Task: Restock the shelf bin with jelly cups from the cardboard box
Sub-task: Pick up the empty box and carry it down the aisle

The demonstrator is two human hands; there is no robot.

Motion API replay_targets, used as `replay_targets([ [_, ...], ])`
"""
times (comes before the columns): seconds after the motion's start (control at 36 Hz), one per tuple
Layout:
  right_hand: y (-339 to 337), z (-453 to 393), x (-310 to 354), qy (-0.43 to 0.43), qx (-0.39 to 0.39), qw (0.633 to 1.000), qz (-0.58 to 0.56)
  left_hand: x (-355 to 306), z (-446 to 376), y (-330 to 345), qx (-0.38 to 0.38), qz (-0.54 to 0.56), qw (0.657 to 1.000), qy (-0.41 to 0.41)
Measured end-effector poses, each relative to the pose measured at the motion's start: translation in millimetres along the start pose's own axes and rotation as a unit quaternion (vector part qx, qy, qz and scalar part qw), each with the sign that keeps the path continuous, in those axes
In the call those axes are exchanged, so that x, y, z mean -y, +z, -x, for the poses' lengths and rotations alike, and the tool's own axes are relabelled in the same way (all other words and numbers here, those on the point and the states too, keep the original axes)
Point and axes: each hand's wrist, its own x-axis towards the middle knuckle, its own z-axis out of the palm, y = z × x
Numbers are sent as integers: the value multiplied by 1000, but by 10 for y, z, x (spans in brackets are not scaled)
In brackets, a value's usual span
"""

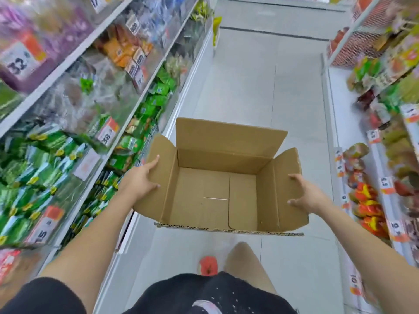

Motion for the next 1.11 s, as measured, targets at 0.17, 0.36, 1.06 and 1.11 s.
replay_targets([
  [0.17, -646, -1168, 401, -46, 6, 997, 57, -280, -1131, -240, -13, 19, 999, -22],
  [0.36, -1433, -2555, 890, -77, 28, 994, 70, -669, -2295, -536, -21, 23, 998, -63],
  [1.06, -3441, -6162, 2294, -32, 27, 991, 125, -2078, -6369, -1659, -1, 3, 999, -50],
  [1.11, -3596, -6442, 2335, -28, 25, 993, 113, -2237, -6705, -1741, 0, -10, 999, -47],
])
